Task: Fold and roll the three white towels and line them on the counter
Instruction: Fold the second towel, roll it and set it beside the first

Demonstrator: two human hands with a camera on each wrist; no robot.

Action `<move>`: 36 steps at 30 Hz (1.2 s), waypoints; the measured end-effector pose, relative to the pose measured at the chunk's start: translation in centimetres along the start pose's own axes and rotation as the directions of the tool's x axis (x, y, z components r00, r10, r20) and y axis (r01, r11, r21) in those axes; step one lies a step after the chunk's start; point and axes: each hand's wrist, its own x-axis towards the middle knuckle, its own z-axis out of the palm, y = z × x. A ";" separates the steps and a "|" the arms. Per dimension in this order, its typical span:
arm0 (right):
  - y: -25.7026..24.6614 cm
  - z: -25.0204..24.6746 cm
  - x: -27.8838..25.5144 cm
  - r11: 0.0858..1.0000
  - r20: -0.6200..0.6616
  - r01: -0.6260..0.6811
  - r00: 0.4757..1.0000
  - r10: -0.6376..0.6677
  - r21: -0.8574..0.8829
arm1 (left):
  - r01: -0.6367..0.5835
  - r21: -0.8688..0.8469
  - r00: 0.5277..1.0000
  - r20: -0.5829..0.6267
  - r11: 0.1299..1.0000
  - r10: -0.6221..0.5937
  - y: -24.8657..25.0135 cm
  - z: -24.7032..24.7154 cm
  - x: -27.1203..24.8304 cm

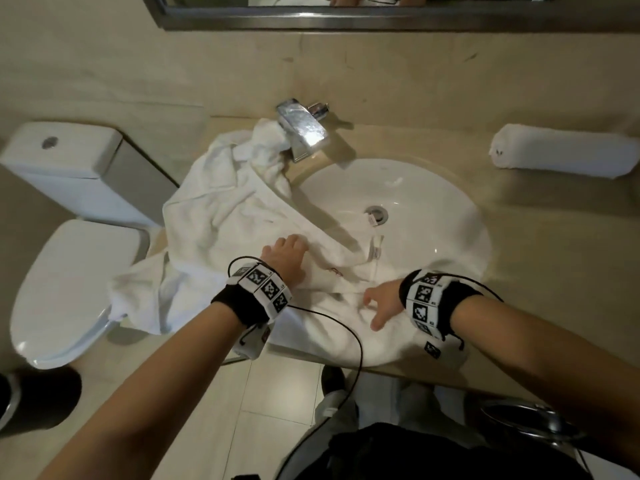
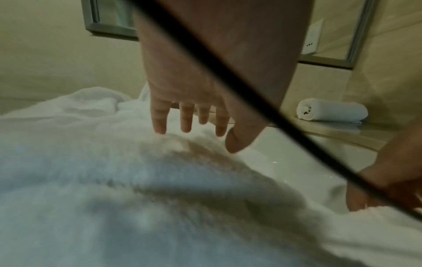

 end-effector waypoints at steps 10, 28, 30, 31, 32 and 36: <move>-1.5 -2.0 0.9 0.973 -0.341 0.032 0.939 0.050 0.229 | -0.138 0.457 0.990 0.053 0.879 0.127 0.2 -3.6 4.6; 0.7 -9.9 -8.1 0.842 -0.744 0.433 0.666 -0.058 0.322 | -0.644 0.241 0.366 -0.736 0.726 0.569 4.5 -15.4 -2.2; 2.3 -10.2 -10.5 0.767 -0.826 0.549 0.562 -0.045 0.333 | -0.652 0.035 0.598 -0.590 0.758 0.542 4.7 -16.8 -2.0; 3.0 -10.4 -11.6 0.741 -0.868 0.588 0.496 -0.013 0.325 | -0.592 -0.029 0.725 -0.456 0.805 0.516 4.0 -17.0 -1.5; 4.0 -10.6 -12.9 0.731 -0.904 0.608 0.427 0.026 0.308 | -0.520 -0.002 0.808 -0.326 0.854 0.490 3.6 -17.1 -1.0; 9.1 -10.5 -16.8 0.798 -0.931 0.518 0.335 0.141 0.308 | -0.314 0.172 0.941 -0.071 0.934 0.330 2.7 -15.6 1.5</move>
